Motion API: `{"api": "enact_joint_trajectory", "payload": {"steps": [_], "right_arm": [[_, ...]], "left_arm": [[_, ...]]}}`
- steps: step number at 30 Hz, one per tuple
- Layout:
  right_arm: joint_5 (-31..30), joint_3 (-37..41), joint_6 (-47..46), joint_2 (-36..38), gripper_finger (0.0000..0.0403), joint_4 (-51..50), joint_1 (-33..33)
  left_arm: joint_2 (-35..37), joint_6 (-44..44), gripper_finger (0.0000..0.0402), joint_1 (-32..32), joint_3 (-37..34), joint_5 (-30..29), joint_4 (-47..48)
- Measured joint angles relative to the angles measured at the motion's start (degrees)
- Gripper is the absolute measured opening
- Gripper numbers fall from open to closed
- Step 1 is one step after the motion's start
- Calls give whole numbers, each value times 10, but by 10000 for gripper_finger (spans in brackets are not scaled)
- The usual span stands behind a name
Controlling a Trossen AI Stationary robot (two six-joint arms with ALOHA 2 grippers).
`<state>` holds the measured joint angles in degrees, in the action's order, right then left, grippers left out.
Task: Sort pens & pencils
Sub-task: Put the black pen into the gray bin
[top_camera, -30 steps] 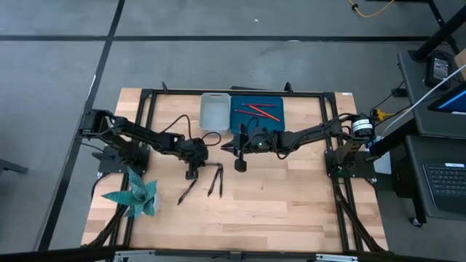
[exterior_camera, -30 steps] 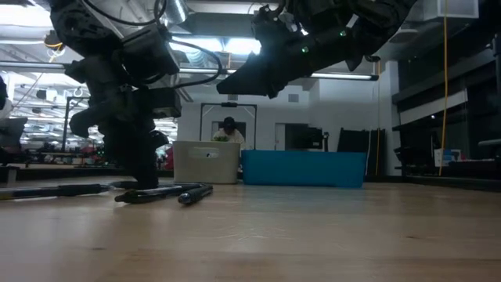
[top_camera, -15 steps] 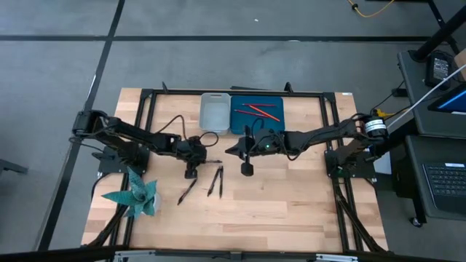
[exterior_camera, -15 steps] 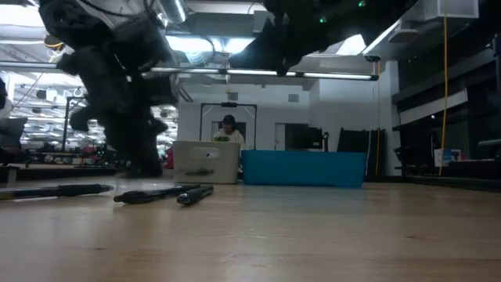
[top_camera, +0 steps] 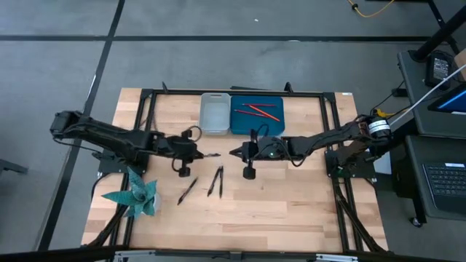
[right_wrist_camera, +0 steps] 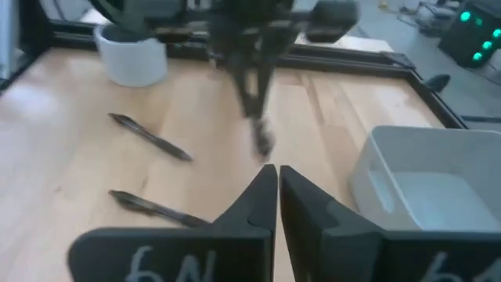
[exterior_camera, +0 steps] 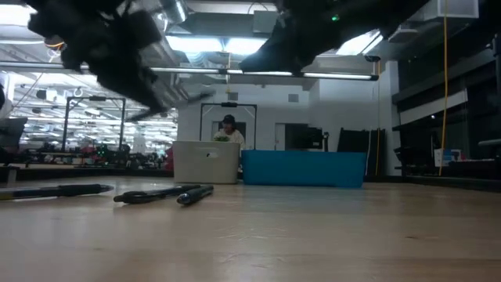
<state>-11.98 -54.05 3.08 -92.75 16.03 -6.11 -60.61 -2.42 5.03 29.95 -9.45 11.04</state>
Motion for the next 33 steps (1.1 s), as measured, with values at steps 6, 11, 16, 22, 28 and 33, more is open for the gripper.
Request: {"api": "enact_joint_trajectory", "payload": {"steps": [6, 11, 16, 22, 28, 33], "right_arm": [[0, 78, -4, 49, 20, 80, -17], [0, 145, 7, 88, 20, 172, -32], [0, 182, 20, 102, 20, 228, -43], [0, 189, 25, 102, 20, 236, -43], [0, 189, 36, 102, 20, 244, -43], [-3, 189, 49, 102, 20, 248, -41]], "left_arm": [[100, 31, 18, 3, -25, -20, -70], [152, 56, 18, -16, -71, -19, -181], [161, 65, 18, -41, -133, 10, -354], [159, 60, 18, -86, -198, 15, -487], [159, 56, 18, -127, -228, 32, -548], [156, 54, 18, -152, -228, 26, -551]]}}
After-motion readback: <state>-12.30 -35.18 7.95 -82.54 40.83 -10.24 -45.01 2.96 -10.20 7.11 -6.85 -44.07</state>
